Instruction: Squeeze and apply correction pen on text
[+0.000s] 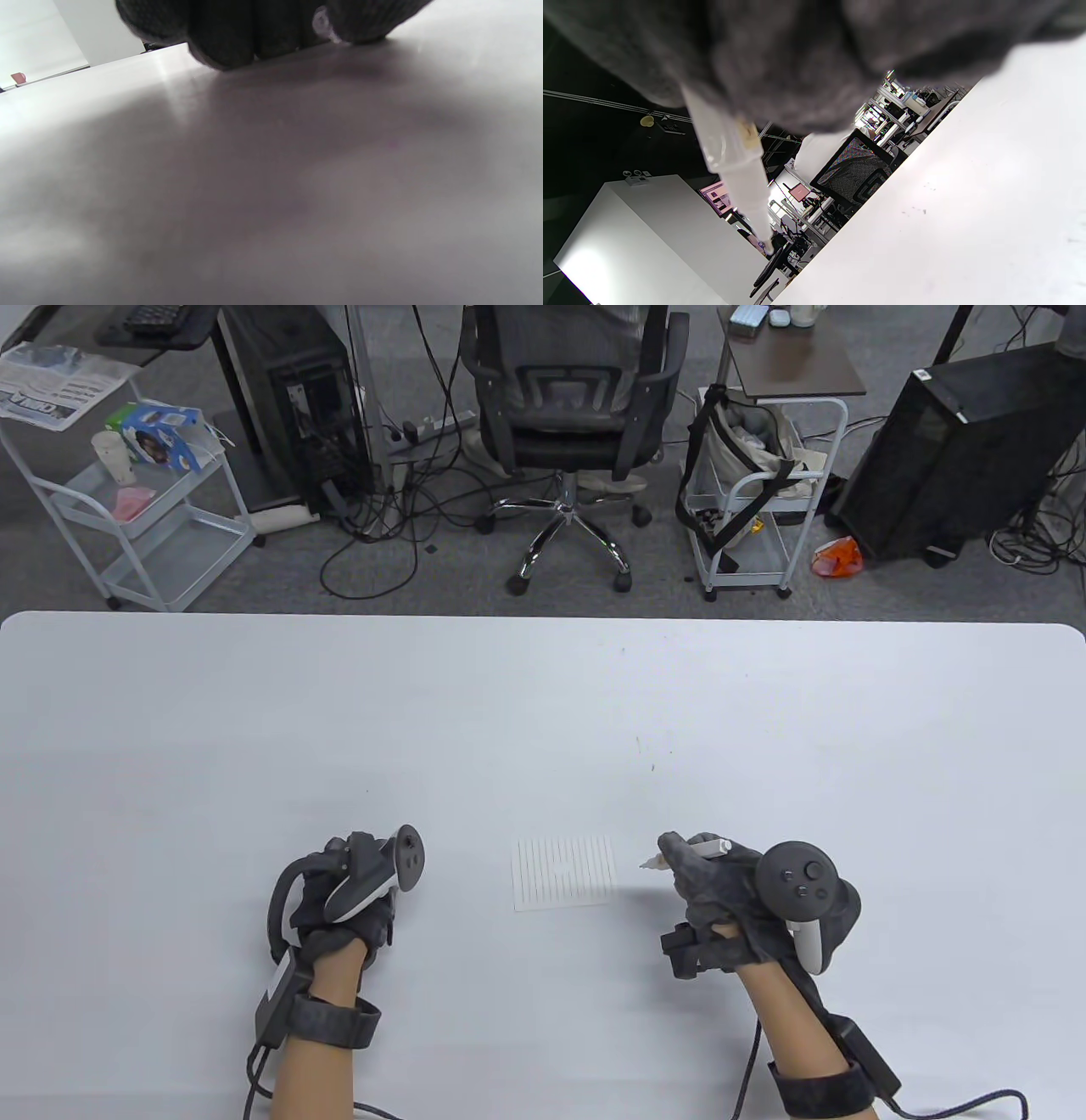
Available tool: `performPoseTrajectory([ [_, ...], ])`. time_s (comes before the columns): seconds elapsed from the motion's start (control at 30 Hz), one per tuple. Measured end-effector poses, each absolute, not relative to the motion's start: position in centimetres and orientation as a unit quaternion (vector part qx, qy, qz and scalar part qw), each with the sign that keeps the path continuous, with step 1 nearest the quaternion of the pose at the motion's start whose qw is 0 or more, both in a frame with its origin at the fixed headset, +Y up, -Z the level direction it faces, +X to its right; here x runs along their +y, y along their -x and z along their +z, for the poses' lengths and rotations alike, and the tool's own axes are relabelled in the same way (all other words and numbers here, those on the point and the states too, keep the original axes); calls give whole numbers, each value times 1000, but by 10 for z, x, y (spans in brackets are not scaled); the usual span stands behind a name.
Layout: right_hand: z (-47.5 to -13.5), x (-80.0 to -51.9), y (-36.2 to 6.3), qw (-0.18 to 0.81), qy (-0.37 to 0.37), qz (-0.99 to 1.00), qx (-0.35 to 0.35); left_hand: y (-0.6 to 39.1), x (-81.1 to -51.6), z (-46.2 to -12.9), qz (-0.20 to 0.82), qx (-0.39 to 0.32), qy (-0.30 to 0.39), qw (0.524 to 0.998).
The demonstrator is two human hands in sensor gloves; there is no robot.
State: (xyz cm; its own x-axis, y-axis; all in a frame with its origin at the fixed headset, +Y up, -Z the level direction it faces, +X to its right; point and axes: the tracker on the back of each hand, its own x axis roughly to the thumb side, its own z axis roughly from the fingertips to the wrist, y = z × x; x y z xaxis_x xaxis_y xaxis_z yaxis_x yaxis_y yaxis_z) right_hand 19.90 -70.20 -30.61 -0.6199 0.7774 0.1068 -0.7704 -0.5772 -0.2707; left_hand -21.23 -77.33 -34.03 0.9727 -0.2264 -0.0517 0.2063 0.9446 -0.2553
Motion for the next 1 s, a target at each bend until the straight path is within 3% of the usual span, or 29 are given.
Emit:
performPoseTrajectory([
  [0.1, -306, -702, -198, 437, 9, 887, -148, 212, -771, -338, -126, 33, 111, 985],
  [0.2, -305, -702, -195, 437, 0, 887, -149, 212, -763, -333, -119, 22, 45, 992],
  [0.33, -302, -700, -190, 440, -16, 884, -158, 202, -747, -327, -51, -3, -2, 999],
  [0.5, -293, -693, -175, 471, -52, 862, -180, 159, -726, -317, 86, -97, -65, 989],
  [0.73, -284, -687, -163, 497, -83, 842, -192, 104, -715, -297, 159, -198, -74, 964],
  [1.0, -282, -690, -153, 527, -93, 828, -166, 85, -709, -285, 183, -232, -93, 951],
])
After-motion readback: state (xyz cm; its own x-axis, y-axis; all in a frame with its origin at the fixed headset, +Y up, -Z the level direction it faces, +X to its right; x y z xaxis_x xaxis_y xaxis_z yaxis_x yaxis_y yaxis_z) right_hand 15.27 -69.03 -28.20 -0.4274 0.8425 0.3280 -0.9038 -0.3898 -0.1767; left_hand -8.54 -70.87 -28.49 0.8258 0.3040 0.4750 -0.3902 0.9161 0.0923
